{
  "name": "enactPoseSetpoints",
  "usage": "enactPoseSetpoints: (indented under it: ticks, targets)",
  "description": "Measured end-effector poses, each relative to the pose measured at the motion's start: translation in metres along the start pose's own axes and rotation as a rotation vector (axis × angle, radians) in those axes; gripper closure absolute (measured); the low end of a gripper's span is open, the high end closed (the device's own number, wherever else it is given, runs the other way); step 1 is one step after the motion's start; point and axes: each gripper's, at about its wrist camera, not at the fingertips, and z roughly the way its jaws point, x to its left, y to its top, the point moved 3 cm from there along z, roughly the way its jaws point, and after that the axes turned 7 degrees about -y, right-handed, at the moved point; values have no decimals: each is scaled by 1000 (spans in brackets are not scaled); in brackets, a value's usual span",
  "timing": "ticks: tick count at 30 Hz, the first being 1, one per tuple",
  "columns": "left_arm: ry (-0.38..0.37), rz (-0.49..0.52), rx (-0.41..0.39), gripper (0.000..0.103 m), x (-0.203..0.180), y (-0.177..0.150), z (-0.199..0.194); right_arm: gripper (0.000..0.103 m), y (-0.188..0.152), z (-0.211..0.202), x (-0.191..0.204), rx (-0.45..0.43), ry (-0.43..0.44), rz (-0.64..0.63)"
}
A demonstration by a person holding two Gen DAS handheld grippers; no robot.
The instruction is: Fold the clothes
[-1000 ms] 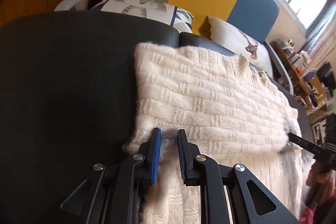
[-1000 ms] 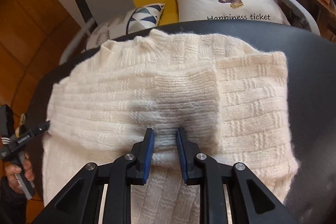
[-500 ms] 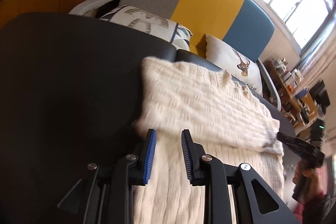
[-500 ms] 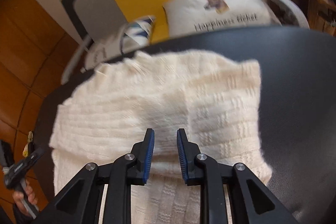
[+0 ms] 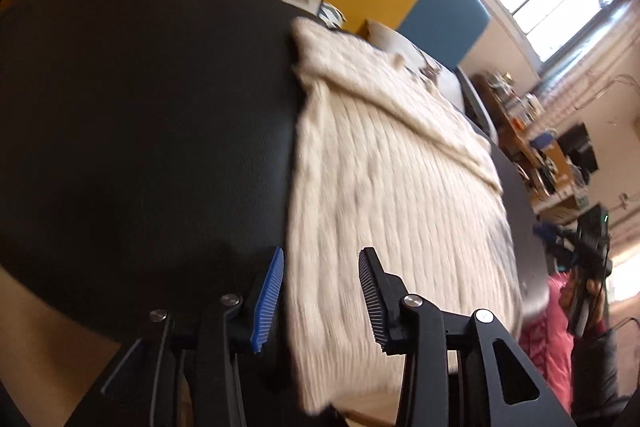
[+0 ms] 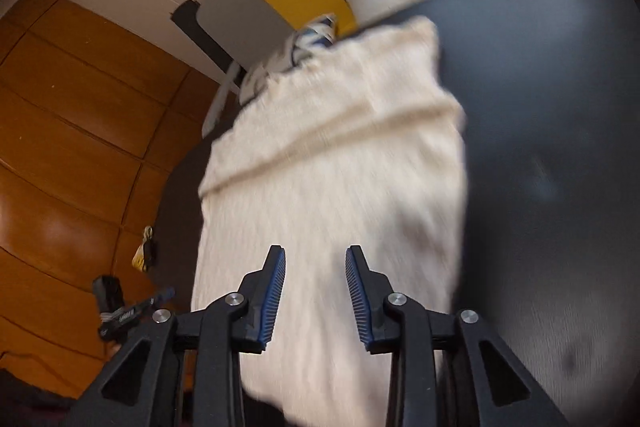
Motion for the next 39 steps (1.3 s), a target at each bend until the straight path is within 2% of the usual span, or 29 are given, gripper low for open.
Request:
enactPoseSetpoints:
  ticks: [4, 6, 8, 14, 18, 22, 26, 28, 31, 33, 36, 39]
  targets:
    - [-46, -15, 38, 56, -1, -25, 2, 66, -67, -8, -40, 89, -58, 93]
    - [-40, -21, 56, 55, 0, -35, 5, 66, -87, -6, -49, 110, -61, 121]
    - [-33, -24, 68, 54, 1, -41, 7, 65, -96, -1, -53, 98, -4, 155]
    - [-52, -62, 90, 50, 8, -56, 11, 63, -91, 15, -48, 60, 73, 178]
    - [-70, -99, 97, 49, 12, -62, 16, 60, -86, 25, -33, 58, 71, 117]
    - [-37, -92, 77, 49, 16, -66, 13, 58, -86, 27, -27, 41, 70, 82]
    - [-101, -88, 99, 49, 16, -73, 17, 58, -90, 27, -19, 19, 46, -1]
    - [-80, -69, 139, 49, 15, -76, 28, 61, -89, 28, -15, 25, 17, -35]
    - [-64, -68, 188, 49, 17, -86, 43, 79, -89, 28, -17, 31, -25, -47]
    - [-64, -73, 212, 48, 19, -92, 51, 79, -88, 28, -19, 30, -13, -43]
    - [-96, -98, 208, 49, 21, -94, 55, 77, -89, 27, -27, 43, 19, -12]
    - [-116, -96, 198, 56, 19, -94, 55, 72, -88, 28, -32, 51, 51, 36]
